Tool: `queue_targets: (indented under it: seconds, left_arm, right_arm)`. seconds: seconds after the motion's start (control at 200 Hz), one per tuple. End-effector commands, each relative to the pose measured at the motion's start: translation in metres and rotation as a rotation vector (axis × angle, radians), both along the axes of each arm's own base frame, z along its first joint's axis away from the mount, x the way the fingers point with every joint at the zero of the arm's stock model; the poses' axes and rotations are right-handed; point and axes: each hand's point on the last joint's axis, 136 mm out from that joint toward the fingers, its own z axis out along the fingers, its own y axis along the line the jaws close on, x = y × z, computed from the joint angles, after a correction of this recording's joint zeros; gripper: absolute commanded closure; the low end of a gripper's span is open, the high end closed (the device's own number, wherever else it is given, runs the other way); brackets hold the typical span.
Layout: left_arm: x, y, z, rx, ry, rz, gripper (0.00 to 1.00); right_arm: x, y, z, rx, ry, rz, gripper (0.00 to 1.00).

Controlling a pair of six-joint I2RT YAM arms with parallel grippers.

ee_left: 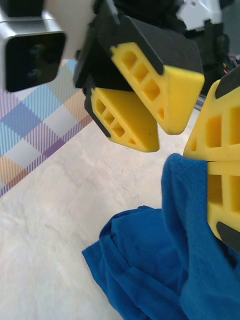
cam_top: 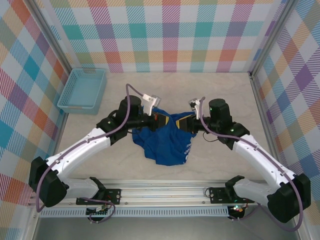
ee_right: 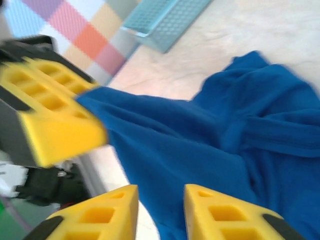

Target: Fold the inside-out t-shirt

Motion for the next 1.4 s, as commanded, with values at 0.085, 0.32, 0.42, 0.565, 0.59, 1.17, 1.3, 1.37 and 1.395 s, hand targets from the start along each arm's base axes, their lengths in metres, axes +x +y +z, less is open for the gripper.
queue_targets:
  seconds: [0.085,0.32,0.42,0.565,0.59,1.17,1.3,1.37,1.395]
  left_arm:
    - [-0.002,0.003,-0.01,-0.024,0.297,0.136,1.0]
    - [-0.006,-0.004,0.004,-0.075,0.336,0.11,1.0]
    - [-0.01,-0.007,0.012,-0.1,0.339,0.084,1.0]
    - [-0.014,-0.007,0.02,-0.117,0.327,0.063,1.0]
    - [-0.015,-0.006,0.021,-0.117,0.323,0.064,1.0]
    - [0.003,0.057,-0.021,0.223,-0.106,0.195,0.43]
    - [0.002,0.045,-0.038,0.261,-0.069,0.13,0.39]
    - [0.0,0.039,-0.05,0.288,-0.064,0.099,0.38]
    - [0.0,0.038,-0.054,0.302,-0.066,0.092,0.37]
  right_arm:
    - [-0.017,0.004,-0.019,-0.142,-0.07,0.026,0.58]
    - [-0.024,0.033,-0.015,-0.057,-0.139,0.101,0.36]
    - [-0.011,0.043,-0.021,-0.058,-0.141,0.093,0.32]
    - [0.0,0.052,-0.023,-0.046,-0.154,0.094,0.53]
    - [0.0,0.053,-0.023,-0.047,-0.155,0.101,0.63]
    - [-0.03,0.021,-0.016,0.062,-0.072,0.187,1.0]
    - [-0.027,0.02,-0.011,0.075,-0.072,0.181,1.0]
    - [-0.025,0.019,-0.012,0.073,-0.07,0.169,1.0]
    - [-0.024,0.019,-0.012,0.072,-0.07,0.166,1.0]
